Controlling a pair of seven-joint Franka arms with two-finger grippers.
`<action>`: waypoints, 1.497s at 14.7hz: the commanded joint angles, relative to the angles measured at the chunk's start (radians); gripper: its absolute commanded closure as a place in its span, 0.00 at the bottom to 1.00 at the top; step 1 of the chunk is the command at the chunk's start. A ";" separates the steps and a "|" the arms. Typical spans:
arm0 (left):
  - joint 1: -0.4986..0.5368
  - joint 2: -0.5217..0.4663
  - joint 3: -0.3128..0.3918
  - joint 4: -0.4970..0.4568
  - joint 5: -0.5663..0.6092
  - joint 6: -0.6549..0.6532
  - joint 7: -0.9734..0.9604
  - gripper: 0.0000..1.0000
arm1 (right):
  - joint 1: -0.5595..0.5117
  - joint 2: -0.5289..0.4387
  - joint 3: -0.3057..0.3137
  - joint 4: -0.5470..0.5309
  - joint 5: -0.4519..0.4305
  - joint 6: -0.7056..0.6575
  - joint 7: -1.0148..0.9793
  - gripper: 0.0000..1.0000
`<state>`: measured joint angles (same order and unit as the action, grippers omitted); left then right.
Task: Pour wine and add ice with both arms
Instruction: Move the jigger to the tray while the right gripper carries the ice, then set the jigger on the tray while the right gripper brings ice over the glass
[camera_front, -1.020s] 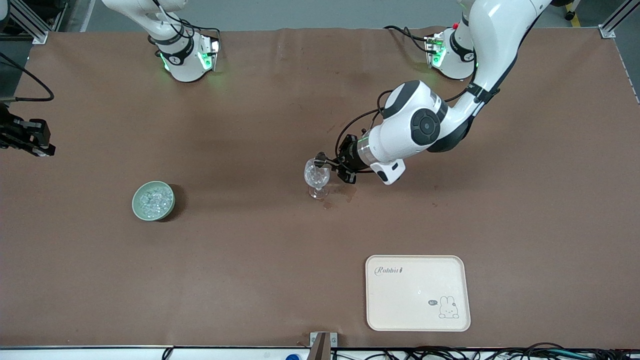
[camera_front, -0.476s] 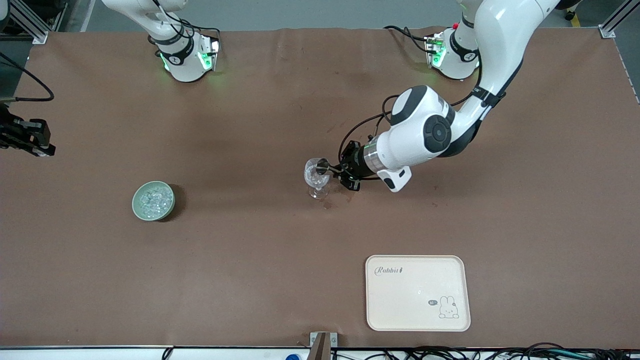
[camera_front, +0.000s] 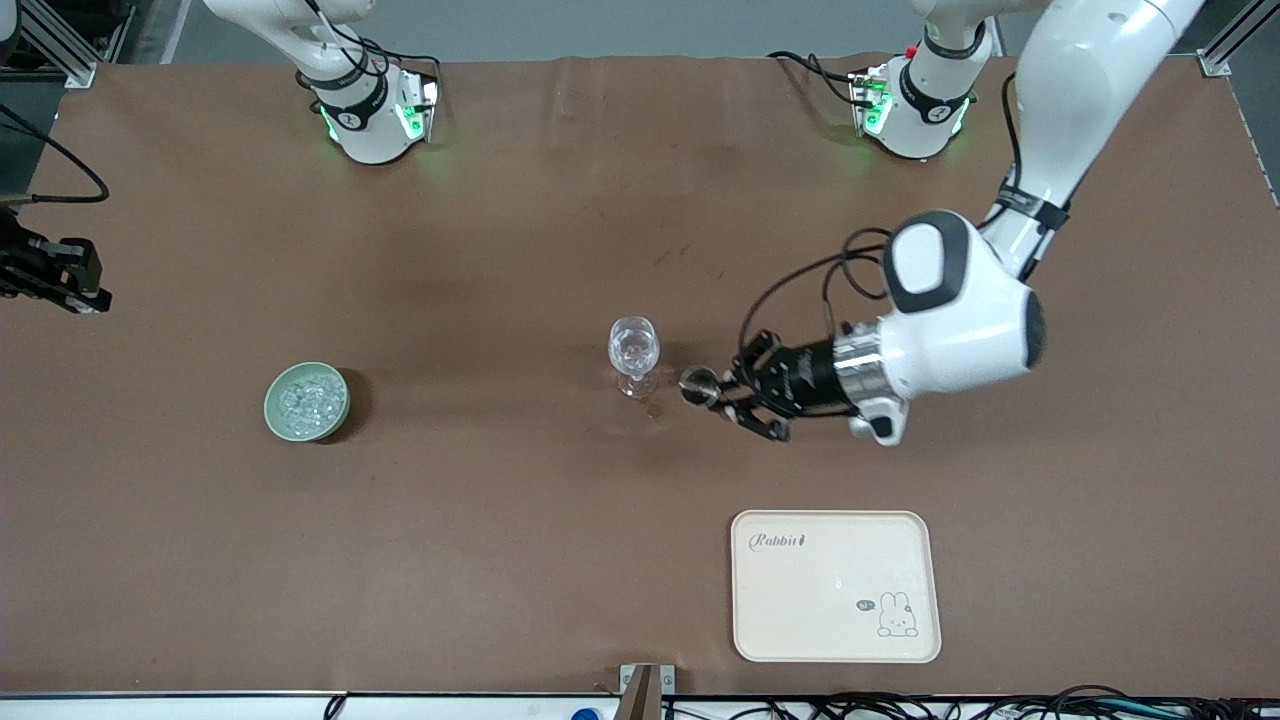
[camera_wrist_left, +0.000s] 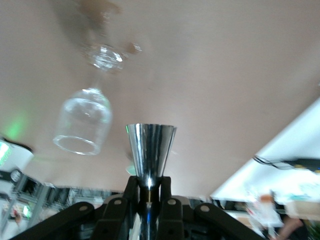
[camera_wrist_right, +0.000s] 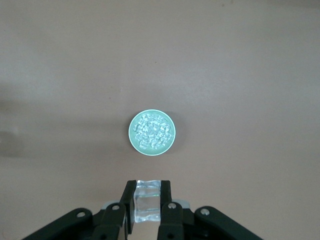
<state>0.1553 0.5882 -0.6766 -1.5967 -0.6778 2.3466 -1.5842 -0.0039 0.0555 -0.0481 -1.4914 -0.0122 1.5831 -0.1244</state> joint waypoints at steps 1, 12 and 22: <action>0.049 0.155 -0.018 0.142 -0.055 -0.004 0.098 0.99 | 0.014 -0.020 0.005 -0.030 0.015 0.024 0.003 0.96; 0.199 0.468 -0.009 0.326 -0.264 0.007 0.442 0.99 | 0.275 0.035 0.007 -0.026 0.024 0.070 0.386 0.96; 0.201 0.574 0.057 0.376 -0.292 0.025 0.489 0.99 | 0.579 0.237 0.005 -0.015 0.023 0.283 0.845 0.97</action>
<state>0.3673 1.1331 -0.6187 -1.2528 -0.9438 2.3576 -1.1110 0.5233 0.2551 -0.0310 -1.5150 0.0038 1.8274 0.6332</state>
